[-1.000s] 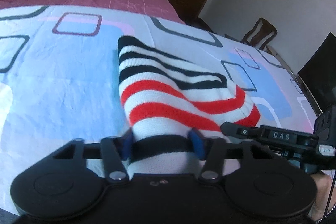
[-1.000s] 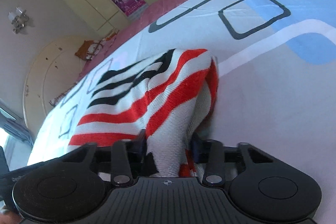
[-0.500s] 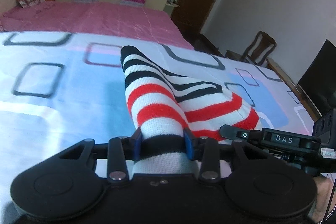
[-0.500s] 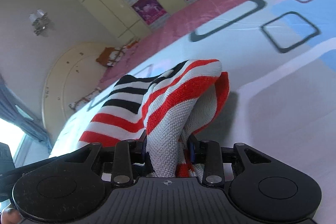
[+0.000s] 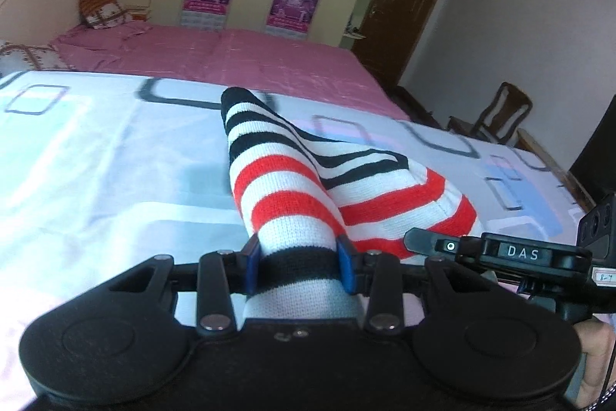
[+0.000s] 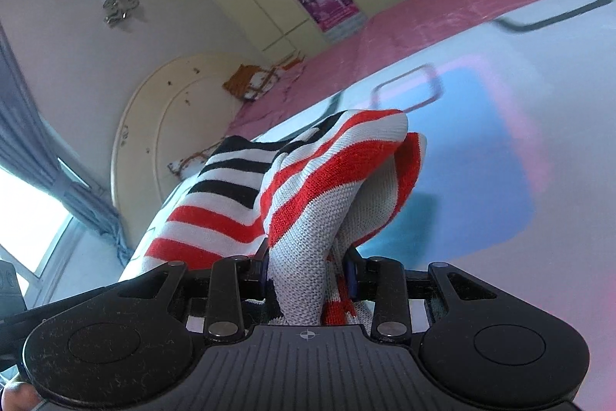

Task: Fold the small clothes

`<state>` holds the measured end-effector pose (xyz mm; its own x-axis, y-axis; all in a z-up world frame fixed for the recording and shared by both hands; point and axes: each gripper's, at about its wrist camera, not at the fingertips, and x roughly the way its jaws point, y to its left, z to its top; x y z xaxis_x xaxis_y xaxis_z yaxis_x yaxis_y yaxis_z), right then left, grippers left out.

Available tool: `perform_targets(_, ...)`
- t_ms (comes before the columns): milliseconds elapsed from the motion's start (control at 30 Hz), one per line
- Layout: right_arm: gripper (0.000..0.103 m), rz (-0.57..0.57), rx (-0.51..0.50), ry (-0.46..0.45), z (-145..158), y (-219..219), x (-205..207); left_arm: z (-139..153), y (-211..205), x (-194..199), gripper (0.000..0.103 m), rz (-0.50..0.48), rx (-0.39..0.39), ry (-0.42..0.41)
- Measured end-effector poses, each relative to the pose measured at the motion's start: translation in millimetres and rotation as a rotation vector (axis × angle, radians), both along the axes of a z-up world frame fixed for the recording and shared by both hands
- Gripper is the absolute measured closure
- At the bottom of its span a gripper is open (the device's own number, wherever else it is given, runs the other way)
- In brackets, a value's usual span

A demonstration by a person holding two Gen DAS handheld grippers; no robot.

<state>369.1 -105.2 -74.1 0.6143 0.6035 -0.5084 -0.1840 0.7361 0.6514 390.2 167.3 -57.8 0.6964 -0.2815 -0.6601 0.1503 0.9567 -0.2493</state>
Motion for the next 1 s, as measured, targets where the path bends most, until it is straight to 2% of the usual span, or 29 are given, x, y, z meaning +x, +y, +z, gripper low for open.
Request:
perform_targets(133,0.068,0.022,-0.009,0.02,-13.7,47.8,7.6,-9.8,37.6,1.8,0.065,0.02,0.021,0.007)
perform_targets(300,0.068,0.057,-0.031,0.058,-33.1,82.9,17.5,-33.1,63.3,3.2,0.064,0.039,0.044,0.038)
perform_targets(400,0.068,0.054,-0.068,0.067,-43.3,88.7,19.5,-45.2,76.6,0.8,0.058,0.042,0.032,0.051)
perform_targets(533,0.057,0.033,-0.115,0.069,-44.0,83.6,20.1,-41.9,77.6,1.5,0.053,0.034,0.047,0.046)
perform_targets(600,0.057,0.028,-0.119,0.07,-40.3,82.1,19.8,-39.4,79.1,-1.3,0.041,0.039,0.077,0.034)
perform_targets(667,0.057,0.011,-0.157,0.05,-33.1,80.2,17.2,-34.1,78.1,-3.8,0.04,0.05,0.104,0.014)
perform_targets(800,0.057,-0.022,-0.216,-0.016,-12.4,74.8,11.5,-24.4,82.0,-7.6,0.039,0.061,0.103,-0.026)
perform_targets(1000,0.058,0.038,-0.365,-0.145,8.5,108.8,13.7,-15.2,71.3,2.8,0.039,0.031,0.102,-0.059)
